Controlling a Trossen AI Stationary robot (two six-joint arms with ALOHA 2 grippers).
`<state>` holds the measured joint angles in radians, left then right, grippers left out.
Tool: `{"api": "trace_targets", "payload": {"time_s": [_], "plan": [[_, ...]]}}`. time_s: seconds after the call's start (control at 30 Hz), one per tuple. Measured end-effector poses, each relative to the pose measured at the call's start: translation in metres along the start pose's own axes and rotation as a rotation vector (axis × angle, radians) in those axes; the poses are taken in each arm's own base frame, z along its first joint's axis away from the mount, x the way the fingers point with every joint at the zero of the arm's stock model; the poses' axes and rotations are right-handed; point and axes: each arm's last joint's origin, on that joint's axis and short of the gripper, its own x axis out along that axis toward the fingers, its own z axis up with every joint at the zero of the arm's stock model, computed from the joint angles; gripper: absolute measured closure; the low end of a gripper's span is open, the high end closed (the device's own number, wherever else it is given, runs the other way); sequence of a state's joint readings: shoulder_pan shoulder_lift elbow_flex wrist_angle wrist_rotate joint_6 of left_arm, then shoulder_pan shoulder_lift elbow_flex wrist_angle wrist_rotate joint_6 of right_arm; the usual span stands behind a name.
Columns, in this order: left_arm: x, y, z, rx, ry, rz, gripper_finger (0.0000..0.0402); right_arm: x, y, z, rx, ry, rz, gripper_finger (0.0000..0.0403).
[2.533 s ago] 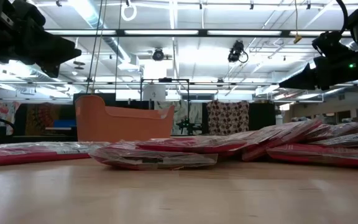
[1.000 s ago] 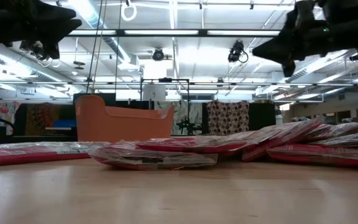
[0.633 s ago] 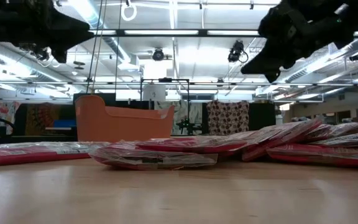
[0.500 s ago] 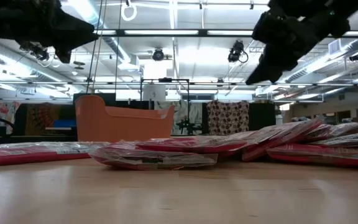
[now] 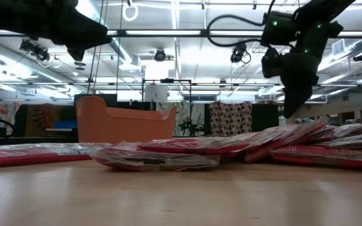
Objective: Sort popcorn bags into baskets
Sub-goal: Put the red popcorn bag into the orange bin
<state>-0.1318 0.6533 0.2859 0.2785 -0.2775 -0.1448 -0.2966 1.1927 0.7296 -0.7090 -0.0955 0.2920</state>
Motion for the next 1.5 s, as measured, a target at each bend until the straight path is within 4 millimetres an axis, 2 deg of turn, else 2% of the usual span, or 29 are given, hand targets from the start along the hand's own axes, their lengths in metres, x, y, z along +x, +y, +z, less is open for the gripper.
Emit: {"api": "trace_targets", "payload": {"time_s": [0.17, 0.27, 0.4, 0.6, 0.73, 1.03, 1.27, 1.5], "plan": [[0.001, 0.000, -0.001, 0.004, 0.013, -0.010, 0.0273, -0.002, -0.019, 0.007, 0.165, -0.002, 0.090, 0.0200], [0.001, 0.000, -0.003, 0.007, 0.025, -0.010, 0.0273, 0.004, -0.027, 0.009, 0.224, 0.034, 0.111, 0.0184], [0.001, 0.000, -0.005, 0.016, 0.050, -0.006, 0.0273, 0.022, -0.032, 0.012, 0.261, 0.108, 0.111, 0.0177], [0.001, 0.001, -0.009, 0.024, 0.086, -0.001, 0.0273, 0.044, -0.035, 0.012, 0.299, 0.226, 0.184, 0.0180], [0.001, 0.001, -0.009, 0.024, 0.087, -0.001, 0.0273, 0.054, -0.034, 0.016, 0.287, 0.231, 0.268, 0.0189], [0.001, 0.001, -0.009, 0.024, 0.090, 0.000, 0.0273, 0.057, -0.034, 0.026, 0.262, 0.161, 0.384, 0.0206], [0.001, 0.001, -0.009, 0.025, 0.090, 0.000, 0.0273, 0.058, -0.033, 0.029, 0.233, 0.119, 0.387, 0.0208], [0.001, 0.001, -0.010, 0.027, 0.098, 0.001, 0.0273, 0.079, -0.036, 0.030, 0.244, 0.156, 0.396, 0.0228]]}}
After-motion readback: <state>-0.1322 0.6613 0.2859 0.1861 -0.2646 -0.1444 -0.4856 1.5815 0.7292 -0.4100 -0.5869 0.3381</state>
